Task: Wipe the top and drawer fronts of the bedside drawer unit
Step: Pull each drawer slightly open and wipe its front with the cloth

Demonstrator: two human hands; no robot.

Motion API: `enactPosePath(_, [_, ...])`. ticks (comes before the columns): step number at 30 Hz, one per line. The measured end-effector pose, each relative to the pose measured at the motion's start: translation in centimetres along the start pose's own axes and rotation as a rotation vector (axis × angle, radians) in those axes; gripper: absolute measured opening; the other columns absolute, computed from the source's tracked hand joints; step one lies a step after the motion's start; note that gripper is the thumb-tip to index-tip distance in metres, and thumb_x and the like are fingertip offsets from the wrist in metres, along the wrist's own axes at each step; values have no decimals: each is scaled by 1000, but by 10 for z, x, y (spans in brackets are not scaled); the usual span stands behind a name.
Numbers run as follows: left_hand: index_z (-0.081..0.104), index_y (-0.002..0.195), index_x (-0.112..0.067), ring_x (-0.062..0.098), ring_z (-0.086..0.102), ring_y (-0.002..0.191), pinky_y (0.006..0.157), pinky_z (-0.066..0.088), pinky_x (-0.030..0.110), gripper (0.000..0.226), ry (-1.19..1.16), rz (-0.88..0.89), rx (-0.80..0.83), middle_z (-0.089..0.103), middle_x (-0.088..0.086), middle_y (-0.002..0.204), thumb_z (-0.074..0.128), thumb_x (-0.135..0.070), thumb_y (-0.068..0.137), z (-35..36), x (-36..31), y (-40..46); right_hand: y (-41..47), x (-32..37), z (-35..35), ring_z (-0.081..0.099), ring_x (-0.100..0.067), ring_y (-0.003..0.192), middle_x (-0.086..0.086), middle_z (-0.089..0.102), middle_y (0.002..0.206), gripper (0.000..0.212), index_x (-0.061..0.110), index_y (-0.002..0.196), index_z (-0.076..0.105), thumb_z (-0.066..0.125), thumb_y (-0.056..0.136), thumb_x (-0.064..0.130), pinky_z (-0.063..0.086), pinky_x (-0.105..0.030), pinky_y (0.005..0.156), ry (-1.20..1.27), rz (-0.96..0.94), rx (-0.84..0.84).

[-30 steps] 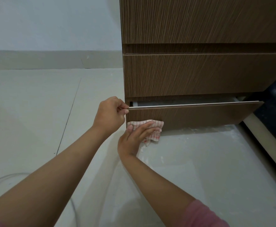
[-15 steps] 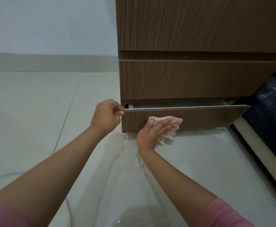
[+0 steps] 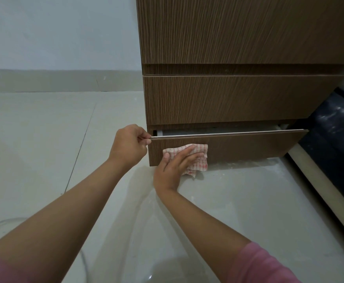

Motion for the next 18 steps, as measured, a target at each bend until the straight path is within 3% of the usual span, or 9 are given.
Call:
enactPosePath(4, [72,84,-8,11,52,66,59,34,13,8,22,6,-13,59,-1,75,68,-3,78,0,-1,3,19,1,-23,-28,-25,138,-12,-31,149,71,11,145,-12,38,98,25,0,-41,117,47,36,-80])
enactPosePath(8, [72,83,-7,14,53,67,64,38,22,8,33,-4,-31,60,1,74,67,-3,79,2,-1,7,46,11,-51,-32,-16,135,-16,-28,151,70,10,146,-12,38,98,23,-16,-22,110,106,16,-155])
enactPosePath(12, [73,84,-6,19,57,71,67,41,24,9,18,-23,-63,64,6,77,67,-2,79,4,0,12,69,17,-70,-27,-24,139,-15,-26,152,68,11,147,-10,37,99,22,-9,-30,113,150,8,-179])
enactPosePath(18, [72,83,-8,14,56,70,66,40,22,9,-16,-67,-104,62,2,79,65,-2,80,6,3,14,95,15,-88,-21,-24,141,-16,-19,154,64,12,148,-3,37,100,24,-7,-22,109,193,90,-258])
Point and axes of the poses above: each hand's wrist, its own y-axis towards the middle knuckle, its own z-axis out of the palm, x = y × z, the point moved 7 cm from there along y, towards the middle knuckle
